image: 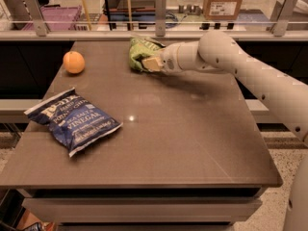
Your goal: Pick green jalapeno chip bag
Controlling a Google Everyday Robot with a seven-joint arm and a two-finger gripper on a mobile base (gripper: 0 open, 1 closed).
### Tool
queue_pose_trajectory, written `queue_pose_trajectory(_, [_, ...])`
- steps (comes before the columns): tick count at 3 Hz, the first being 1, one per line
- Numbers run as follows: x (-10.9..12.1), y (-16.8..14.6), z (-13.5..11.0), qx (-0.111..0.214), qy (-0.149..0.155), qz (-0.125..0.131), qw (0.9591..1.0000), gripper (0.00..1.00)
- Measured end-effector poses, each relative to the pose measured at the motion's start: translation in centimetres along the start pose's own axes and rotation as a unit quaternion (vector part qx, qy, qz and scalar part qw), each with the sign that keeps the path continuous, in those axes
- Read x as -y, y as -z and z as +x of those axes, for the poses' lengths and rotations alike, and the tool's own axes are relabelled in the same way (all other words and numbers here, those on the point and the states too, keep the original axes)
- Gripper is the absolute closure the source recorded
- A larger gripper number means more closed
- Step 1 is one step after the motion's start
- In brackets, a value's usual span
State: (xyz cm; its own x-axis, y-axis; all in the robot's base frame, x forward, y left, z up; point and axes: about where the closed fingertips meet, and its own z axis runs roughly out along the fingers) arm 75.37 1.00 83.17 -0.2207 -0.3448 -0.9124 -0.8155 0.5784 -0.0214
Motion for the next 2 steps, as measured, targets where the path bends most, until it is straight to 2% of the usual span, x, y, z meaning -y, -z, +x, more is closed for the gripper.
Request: queue_pose_trajectory(2, [-0.01,0.01,-0.05,0.0,0.0,0.0,1.0,1.0])
